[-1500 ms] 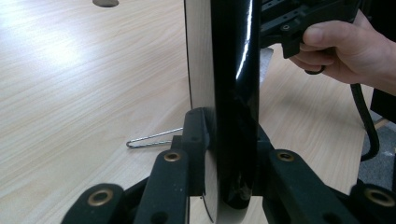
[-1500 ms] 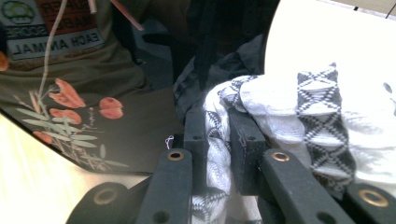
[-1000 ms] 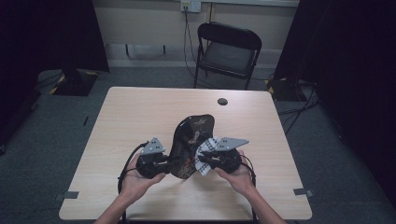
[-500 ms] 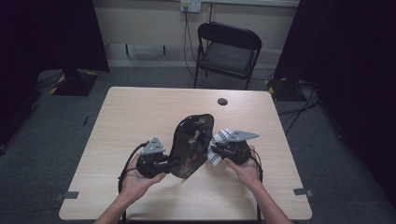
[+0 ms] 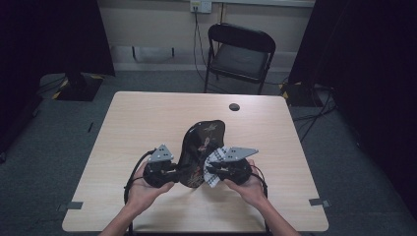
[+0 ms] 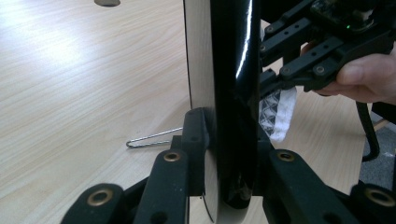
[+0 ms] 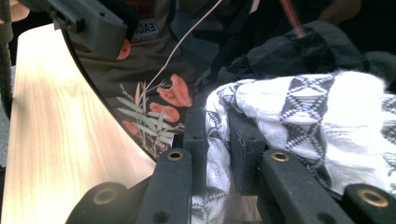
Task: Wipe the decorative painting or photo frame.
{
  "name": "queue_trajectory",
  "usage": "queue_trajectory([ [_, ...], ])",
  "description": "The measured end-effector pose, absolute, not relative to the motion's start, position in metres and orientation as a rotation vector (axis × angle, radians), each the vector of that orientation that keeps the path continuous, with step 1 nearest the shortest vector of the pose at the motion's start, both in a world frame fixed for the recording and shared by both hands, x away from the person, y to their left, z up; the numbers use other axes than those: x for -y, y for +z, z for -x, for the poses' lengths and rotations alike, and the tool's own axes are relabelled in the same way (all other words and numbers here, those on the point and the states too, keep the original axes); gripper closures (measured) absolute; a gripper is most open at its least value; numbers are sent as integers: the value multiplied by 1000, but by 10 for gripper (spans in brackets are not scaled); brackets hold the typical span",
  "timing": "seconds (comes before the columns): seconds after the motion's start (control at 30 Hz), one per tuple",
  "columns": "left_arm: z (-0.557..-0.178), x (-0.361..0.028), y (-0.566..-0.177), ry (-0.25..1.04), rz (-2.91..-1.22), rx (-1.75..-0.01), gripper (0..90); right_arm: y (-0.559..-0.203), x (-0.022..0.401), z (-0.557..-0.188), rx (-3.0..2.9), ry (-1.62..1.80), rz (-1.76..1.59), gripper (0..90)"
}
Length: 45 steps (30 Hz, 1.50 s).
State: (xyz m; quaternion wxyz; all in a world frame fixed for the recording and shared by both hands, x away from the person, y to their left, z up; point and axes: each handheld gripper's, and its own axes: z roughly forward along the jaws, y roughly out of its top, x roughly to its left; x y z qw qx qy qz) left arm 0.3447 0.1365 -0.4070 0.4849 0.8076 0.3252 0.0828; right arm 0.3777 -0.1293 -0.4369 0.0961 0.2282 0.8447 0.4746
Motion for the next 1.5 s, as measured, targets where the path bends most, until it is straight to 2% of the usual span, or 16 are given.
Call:
queue_trajectory([
  [0.53,-345,-137,-407,204,-1966,-798,765,-456,167,-409,-2377,1274,-935,792],
  [1.03,-346,-138,-407,203,-1967,-807,769,-445,118,-370,-2527,1381,-650,794],
  [1.37,-347,-139,-407,199,-1962,-804,769,-457,162,-405,-2372,1280,-937,794],
  [1.5,-347,-139,-407,199,-1962,-803,769,-459,165,-407,-2361,1291,-964,793],
])
